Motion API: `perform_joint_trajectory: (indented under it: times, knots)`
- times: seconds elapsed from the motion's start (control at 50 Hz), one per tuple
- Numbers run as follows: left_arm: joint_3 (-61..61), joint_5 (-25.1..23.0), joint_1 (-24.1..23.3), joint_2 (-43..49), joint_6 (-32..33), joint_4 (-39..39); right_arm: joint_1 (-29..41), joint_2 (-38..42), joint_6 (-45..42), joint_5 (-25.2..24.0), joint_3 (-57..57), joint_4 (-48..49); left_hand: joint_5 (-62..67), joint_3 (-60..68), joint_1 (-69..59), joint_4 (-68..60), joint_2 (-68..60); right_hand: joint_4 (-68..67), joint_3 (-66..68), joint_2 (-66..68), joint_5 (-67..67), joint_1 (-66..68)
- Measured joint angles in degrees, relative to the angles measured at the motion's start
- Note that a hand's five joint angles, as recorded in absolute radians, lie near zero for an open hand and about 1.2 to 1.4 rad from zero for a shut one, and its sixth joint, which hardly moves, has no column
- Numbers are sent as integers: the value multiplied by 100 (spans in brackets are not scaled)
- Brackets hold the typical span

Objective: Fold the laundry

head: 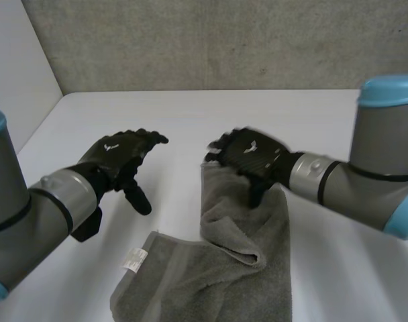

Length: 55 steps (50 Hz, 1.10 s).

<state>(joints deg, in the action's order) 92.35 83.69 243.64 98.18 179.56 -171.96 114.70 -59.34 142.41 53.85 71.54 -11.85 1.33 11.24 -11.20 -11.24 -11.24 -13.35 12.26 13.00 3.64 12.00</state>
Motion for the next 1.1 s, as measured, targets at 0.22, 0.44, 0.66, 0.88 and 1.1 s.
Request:
perform_joint_trajectory:
  times: [0.22, 0.44, 0.66, 0.88, 1.1]
  knots:
    - [843, 85, 154, -482, 4, -414, 312, 950, -1279, -284, -304, -635, -5, -10, 17, 12, 9, 0, 9, 2, 0, 0]
    - [1027, 25, 382, -617, -2, -427, 498, 1086, -2167, 403, -443, -1013, -5, -11, 18, 18, 19, -3213, 3410, 3400, 3009, 2738]
    - [962, -27, 281, -362, -14, -833, 443, 75, -544, 374, -672, -482, -5, -11, 18, 18, 22, -5462, 5425, 5390, 5027, 4057]
    - [545, -404, 88, 552, -41, -1449, 384, -678, 345, 391, -136, 120, -5, -81, 68, 81, 86, -5468, 5448, 5390, 5059, 4057]
    - [-425, -1093, -69, 2114, -100, -1516, 325, -932, 249, 392, 363, 113, 764, 762, -900, -767, -879, -5468, 5448, 5390, 5071, 4057]
